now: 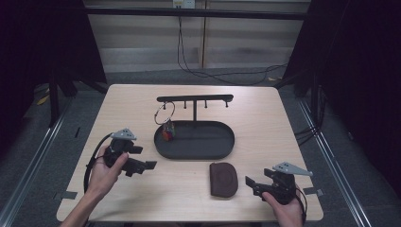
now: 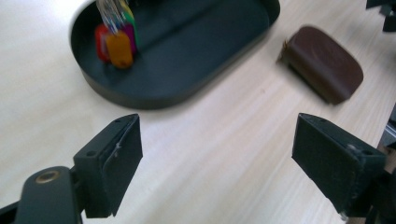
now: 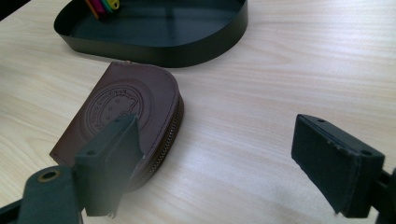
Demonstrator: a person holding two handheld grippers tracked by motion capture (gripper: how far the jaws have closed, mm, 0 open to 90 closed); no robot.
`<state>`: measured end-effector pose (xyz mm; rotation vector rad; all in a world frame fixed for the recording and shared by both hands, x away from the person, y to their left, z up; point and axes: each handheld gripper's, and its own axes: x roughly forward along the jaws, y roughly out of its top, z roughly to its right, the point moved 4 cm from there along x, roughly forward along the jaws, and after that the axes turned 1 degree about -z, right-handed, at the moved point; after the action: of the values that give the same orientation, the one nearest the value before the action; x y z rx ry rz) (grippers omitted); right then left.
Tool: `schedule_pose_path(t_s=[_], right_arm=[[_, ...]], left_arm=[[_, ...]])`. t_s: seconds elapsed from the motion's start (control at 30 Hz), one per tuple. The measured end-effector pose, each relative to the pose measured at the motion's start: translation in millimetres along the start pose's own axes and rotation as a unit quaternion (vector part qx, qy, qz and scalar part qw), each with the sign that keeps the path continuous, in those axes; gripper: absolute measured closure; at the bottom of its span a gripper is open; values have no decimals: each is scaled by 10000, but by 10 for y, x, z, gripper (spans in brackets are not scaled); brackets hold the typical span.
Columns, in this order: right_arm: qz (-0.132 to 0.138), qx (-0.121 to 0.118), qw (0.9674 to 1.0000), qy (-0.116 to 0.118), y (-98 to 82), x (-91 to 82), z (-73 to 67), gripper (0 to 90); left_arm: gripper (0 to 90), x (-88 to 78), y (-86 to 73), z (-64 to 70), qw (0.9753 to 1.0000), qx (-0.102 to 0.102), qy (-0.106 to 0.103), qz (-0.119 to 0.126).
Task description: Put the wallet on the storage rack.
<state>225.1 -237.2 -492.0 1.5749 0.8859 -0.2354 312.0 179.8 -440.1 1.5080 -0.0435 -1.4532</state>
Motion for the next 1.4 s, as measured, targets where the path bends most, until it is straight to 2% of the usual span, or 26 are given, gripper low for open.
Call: schedule_pose_path(t_s=[0.03,0.1,0.17,0.23,0.27,0.4,0.53,0.6,0.67,0.7,0.73,0.77,0.8,0.83,0.87,0.93,1.03,1.13,1.2,1.3,1.4], right_arm=[[-26,24,10000,8,-1,7,-1,157],[-27,26,10000,9,5,14,-4,166],[-28,47,10000,27,9,12,-8,173],[-67,100,9999,70,16,10,-10,183],[-109,122,9998,116,19,8,-11,185],[-211,110,9995,216,72,5,-26,189],[-268,106,9992,264,146,-5,-49,207],[-416,8,9987,285,175,-6,-77,220],[-522,-55,9981,310,224,-6,-109,222],[-562,-61,9978,333,252,-6,-128,226],[-629,-49,9975,328,282,-2,-148,227],[-708,-69,9968,356,310,10,-169,229],[-830,-45,9957,413,334,23,-197,236],[-920,-88,9949,408,357,43,-221,248],[-1012,-138,9943,313,375,62,-251,255],[-1161,-235,9927,213,407,110,-304,253],[-1425,-225,9891,286,442,185,-379,253],[-1850,-203,9818,388,447,256,-453,222],[-1981,-231,9790,414,455,284,-487,224],[-2288,-162,9722,462,483,331,-526,192],[-2544,-94,9663,388,513,413,-516,185]], left_arm=[[168,-4,-47,24,10000,66,-46,9],[170,-38,-153,53,9999,96,3,129],[169,-75,-251,59,9997,36,-44,253],[170,-85,-340,49,9992,-111,-53,372],[169,-88,-392,40,9990,-159,-10,421],[169,-60,-565,30,9979,-352,-41,537],[168,-34,-642,66,9981,-344,-34,505],[168,-27,-688,82,9985,-287,-51,466],[170,-44,-707,77,9981,-218,21,580],[170,-54,-700,72,9976,-297,-26,629],[170,-67,-694,64,9977,-276,-71,621],[172,-86,-687,66,9971,-264,-25,715],[186,-106,-680,66,9967,-255,-12,772],[194,-108,-676,82,9966,-264,-86,771],[193,-107,-683,100,9967,-192,-56,789],[191,-81,-706,125,9969,-211,-108,757],[181,-23,-760,156,9977,-172,-184,633],[173,-4,-764,188,9977,-133,-293,593],[172,5,-761,203,9977,-107,-321,581],[172,19,-766,205,9982,-78,-283,532],[174,13,-775,206,9984,-77,-244,512]])
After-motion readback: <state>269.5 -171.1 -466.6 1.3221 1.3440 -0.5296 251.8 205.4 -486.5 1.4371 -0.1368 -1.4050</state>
